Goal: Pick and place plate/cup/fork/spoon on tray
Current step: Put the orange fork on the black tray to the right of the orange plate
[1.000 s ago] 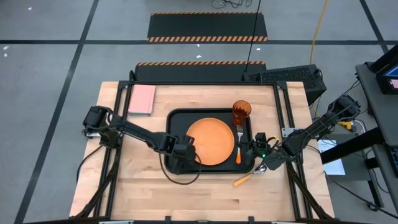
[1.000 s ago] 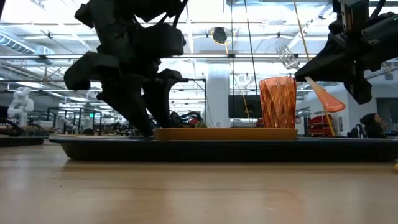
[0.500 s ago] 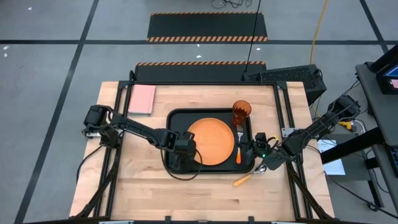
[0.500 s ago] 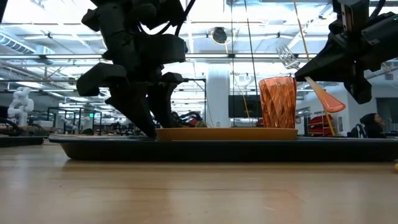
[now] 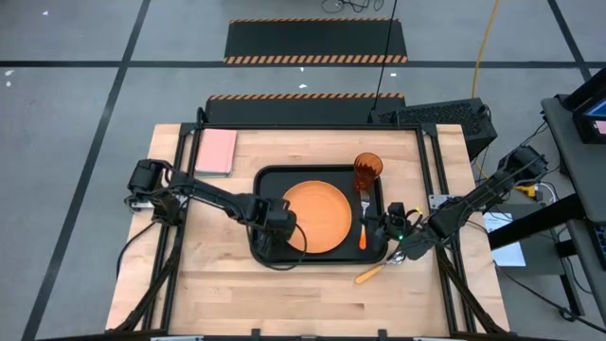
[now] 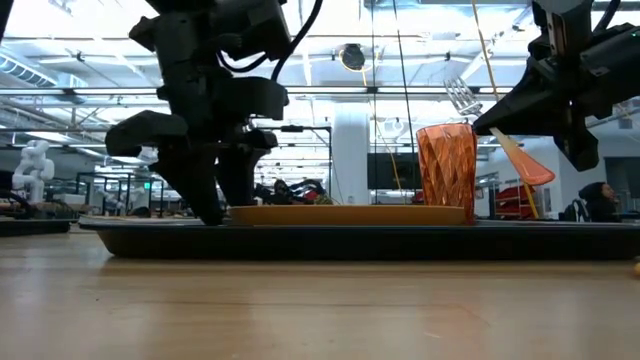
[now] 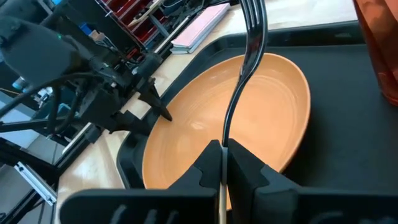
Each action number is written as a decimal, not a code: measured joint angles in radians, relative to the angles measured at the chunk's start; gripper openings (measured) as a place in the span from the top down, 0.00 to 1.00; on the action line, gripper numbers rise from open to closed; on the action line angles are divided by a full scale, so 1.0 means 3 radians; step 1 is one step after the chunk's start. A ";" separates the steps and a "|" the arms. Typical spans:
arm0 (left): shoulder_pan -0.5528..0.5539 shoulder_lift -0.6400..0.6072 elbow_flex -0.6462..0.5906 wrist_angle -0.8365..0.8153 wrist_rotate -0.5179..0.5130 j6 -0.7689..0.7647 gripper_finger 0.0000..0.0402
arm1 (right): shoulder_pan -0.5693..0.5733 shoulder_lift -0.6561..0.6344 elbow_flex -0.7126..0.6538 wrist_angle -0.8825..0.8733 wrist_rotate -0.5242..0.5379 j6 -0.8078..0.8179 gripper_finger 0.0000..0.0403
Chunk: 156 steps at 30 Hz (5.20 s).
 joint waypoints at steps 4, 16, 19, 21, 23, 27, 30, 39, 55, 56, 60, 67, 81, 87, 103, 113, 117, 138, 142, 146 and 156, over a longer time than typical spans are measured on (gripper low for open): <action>-0.0038 0.0000 0.0000 -0.0041 -0.0070 -0.0052 0.47 | -0.0023 0.0136 0.0000 0.0003 -0.0001 0.0173 1.00; -0.0157 -0.0227 0.0011 -0.0082 -0.0227 -0.0199 0.47 | -0.0382 0.0623 0.0000 0.0187 -0.0389 0.0547 1.00; -0.0205 -0.0328 0.0010 -0.0026 -0.0272 -0.0203 0.47 | -0.0506 0.0696 0.0000 0.0241 -0.0546 0.0550 1.00; -0.0235 -0.0392 0.0010 0.0013 -0.0303 -0.0224 0.47 | -0.0587 0.0731 0.0001 0.0257 -0.0656 0.0573 1.00; -0.0267 -0.0438 0.0010 0.0030 -0.0340 -0.0265 0.47 | -0.0650 0.0744 0.0000 0.0234 -0.0772 0.0626 1.00; -0.0336 -0.0507 0.0009 0.0144 -0.0380 -0.0289 0.47 | -0.0754 0.0740 0.0000 0.0244 -0.0917 0.0685 1.00; -0.0372 -0.0514 0.0011 0.0283 -0.0381 -0.0223 0.47 | -0.0805 0.0736 0.0006 0.0242 -0.1030 0.0732 1.00; -0.0440 -0.0511 0.0008 0.0235 -0.0381 -0.0139 0.47 | -0.0808 0.0735 0.0009 0.0208 -0.1055 0.0873 0.98; -0.0472 -0.0525 0.0008 0.0241 -0.0379 -0.0202 0.47 | -0.0807 0.0735 0.0009 0.0105 -0.1147 0.0961 0.98; -0.0473 -0.0526 0.0008 0.0246 -0.0379 -0.0202 0.47 | -0.0807 0.0735 0.0009 0.0090 -0.1149 0.0966 0.98; -0.0473 -0.0526 0.0008 0.0243 -0.0377 -0.0216 0.47 | -0.0805 0.0736 0.0006 0.0071 -0.1150 0.0971 0.98; -0.0473 -0.0526 0.0008 0.0241 -0.0376 -0.0223 0.47 | -0.0807 0.0740 -0.0005 -0.0013 -0.1255 0.1025 0.96; -0.0473 -0.0528 0.0008 0.0265 -0.0377 -0.0230 0.47 | -0.0826 0.0749 -0.0006 -0.0210 -0.1225 0.1155 0.82; -0.0473 -0.0528 0.0008 0.0267 -0.0380 -0.0239 0.47 | -0.0824 0.0714 -0.0006 -0.0166 -0.1213 0.1034 0.82; -0.0473 -0.0528 0.0008 0.0282 -0.0432 -0.0432 0.47 | -0.0778 0.0706 0.1404 -0.2823 -0.1586 0.1000 0.82; -0.0473 -0.0528 0.0009 0.0404 -0.0452 -0.0456 0.47 | -0.0805 0.1386 0.1607 -0.2877 -0.2087 0.1135 0.82; -0.0473 -0.0528 0.0009 0.0426 -0.0452 -0.0464 0.47 | -0.0805 0.1592 0.1663 -0.2893 -0.2099 0.1150 0.82; -0.0473 -0.0528 0.0009 0.0464 -0.0451 -0.0431 0.47 | -0.0802 0.1704 0.1704 -0.2843 -0.2098 0.1876 0.98; -0.0473 -0.0528 0.0009 0.0475 -0.0451 -0.0392 0.47 | -0.0803 0.1706 0.1701 -0.2794 -0.2071 0.2084 0.98; -0.0472 -0.0528 0.0009 0.0543 -0.0451 -0.0350 0.47 | -0.0802 0.1715 0.1695 -0.2655 -0.1869 0.2231 0.98; -0.0473 -0.0529 0.0010 0.0661 -0.0526 -0.0142 0.47 | -0.0826 0.1718 0.1695 -0.2563 -0.1743 0.2294 0.98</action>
